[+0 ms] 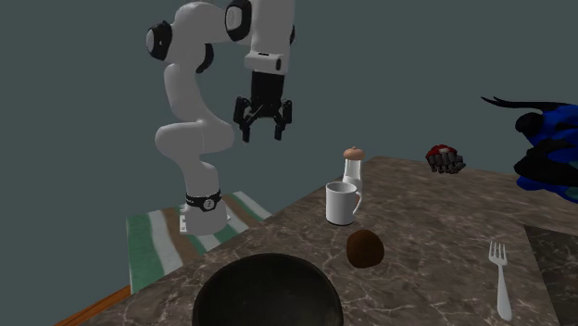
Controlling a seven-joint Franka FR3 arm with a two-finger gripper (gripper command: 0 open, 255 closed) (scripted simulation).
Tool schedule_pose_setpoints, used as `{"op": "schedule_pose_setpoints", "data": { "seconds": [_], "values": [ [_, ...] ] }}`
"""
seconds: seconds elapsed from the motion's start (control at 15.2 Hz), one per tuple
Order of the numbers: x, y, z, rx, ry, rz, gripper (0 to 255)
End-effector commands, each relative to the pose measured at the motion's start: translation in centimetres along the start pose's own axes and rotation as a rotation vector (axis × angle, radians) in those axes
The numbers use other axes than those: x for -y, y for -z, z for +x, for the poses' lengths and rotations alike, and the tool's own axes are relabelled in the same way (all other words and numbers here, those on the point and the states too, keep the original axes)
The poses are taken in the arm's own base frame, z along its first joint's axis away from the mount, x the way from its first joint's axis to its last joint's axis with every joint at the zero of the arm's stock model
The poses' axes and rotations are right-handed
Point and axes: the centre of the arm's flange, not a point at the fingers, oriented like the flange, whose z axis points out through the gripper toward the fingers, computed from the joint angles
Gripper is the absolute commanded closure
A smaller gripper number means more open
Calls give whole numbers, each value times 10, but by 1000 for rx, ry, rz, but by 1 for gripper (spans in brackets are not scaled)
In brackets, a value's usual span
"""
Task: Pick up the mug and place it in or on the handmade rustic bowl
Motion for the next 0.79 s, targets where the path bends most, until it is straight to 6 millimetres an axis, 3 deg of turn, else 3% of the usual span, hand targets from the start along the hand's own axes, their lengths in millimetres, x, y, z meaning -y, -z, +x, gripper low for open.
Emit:
{"op": "schedule_pose_setpoints", "data": {
  "seconds": [0.0, 0.73],
  "values": [
    [23, -10, 13, -4, 1, 0, 0],
    [145, -62, 72, -24, 11, -9, 0]
  ]
}}
